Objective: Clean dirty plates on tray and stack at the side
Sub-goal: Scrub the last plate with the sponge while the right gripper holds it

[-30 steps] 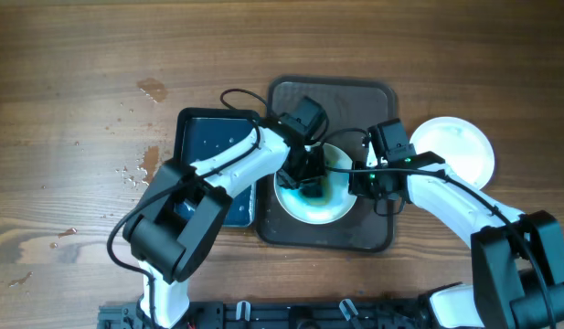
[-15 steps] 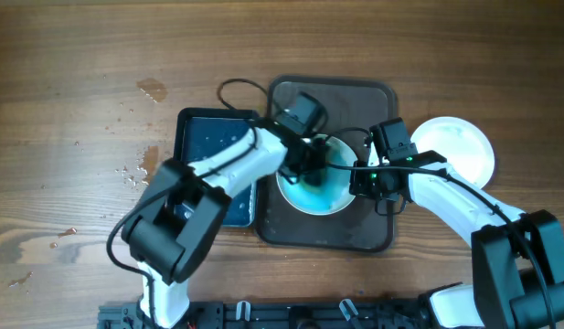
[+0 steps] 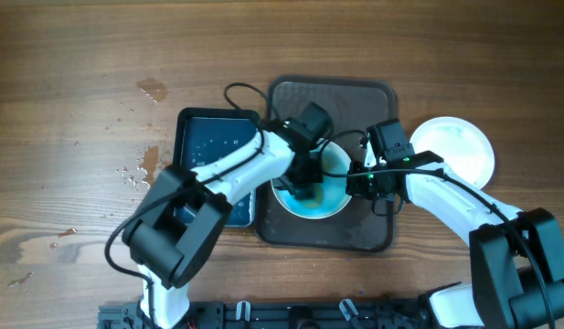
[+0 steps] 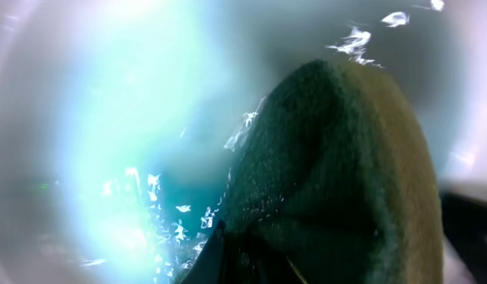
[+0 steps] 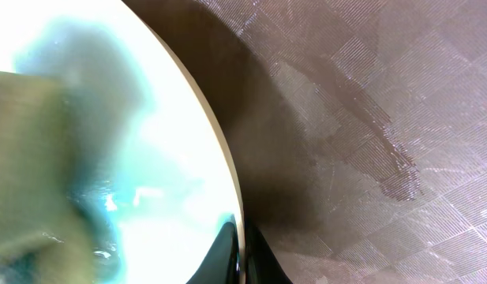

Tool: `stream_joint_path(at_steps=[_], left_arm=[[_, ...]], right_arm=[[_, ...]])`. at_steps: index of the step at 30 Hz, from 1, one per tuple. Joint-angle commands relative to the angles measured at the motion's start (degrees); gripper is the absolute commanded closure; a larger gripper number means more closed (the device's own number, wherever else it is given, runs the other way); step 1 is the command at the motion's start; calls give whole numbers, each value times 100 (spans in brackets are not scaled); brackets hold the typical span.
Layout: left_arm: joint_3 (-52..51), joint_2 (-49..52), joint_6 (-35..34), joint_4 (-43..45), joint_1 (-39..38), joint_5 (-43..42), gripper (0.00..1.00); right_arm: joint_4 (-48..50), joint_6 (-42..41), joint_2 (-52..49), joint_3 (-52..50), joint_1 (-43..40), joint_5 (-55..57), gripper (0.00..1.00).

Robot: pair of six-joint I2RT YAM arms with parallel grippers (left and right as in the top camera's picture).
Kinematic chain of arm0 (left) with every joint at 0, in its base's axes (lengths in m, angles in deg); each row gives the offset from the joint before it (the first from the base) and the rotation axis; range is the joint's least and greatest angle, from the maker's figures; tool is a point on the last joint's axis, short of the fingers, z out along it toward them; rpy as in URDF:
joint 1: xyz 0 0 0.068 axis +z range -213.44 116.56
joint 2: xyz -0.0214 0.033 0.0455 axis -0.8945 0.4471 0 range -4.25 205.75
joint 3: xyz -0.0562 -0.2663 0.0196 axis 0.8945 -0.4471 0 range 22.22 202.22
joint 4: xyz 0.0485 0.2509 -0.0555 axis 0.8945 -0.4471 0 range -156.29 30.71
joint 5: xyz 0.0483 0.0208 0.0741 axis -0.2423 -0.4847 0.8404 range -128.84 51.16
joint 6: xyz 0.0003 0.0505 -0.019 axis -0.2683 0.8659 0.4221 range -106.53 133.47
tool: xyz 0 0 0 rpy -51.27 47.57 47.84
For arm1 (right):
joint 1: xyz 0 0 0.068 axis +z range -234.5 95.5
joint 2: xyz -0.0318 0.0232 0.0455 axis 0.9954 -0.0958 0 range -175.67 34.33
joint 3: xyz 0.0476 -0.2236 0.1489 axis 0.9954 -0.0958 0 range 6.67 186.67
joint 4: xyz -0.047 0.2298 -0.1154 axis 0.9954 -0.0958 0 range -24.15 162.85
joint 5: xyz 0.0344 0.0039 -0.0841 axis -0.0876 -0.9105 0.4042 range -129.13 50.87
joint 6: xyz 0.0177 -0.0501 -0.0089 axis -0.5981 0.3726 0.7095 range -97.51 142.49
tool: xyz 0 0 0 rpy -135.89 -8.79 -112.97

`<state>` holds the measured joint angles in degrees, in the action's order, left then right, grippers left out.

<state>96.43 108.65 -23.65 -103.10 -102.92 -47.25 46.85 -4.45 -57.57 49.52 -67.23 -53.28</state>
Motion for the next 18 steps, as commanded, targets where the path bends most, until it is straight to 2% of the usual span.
stream_joint_path(at_steps=[1,3,5,6,9,10,12,15,18], left_arm=[[-199,39,63,-431,505,2194,96],[-199,24,63,-448,581,2483,96],[-160,-4,66,-435,584,2100,96],[-157,-15,68,-356,586,1775,96],[-212,-9,72,448,551,-437,96],[-299,9,70,828,481,-887,96],[-627,103,61,1574,208,-1410,96],[-791,225,66,2035,-142,-2094,96],[-791,232,68,2452,-535,-2264,96]], right_arm=[[-101,133,-203,-133,13,245,96],[-101,131,-203,-133,13,232,96],[-101,131,-203,-133,13,203,96],[-101,129,-203,-133,13,203,96],[-87,131,-203,-133,13,203,96],[-81,133,-203,-133,13,203,96],[-83,131,-203,-133,13,203,96],[-79,131,-203,-133,13,203,96],[-87,133,-203,-133,13,203,96]])
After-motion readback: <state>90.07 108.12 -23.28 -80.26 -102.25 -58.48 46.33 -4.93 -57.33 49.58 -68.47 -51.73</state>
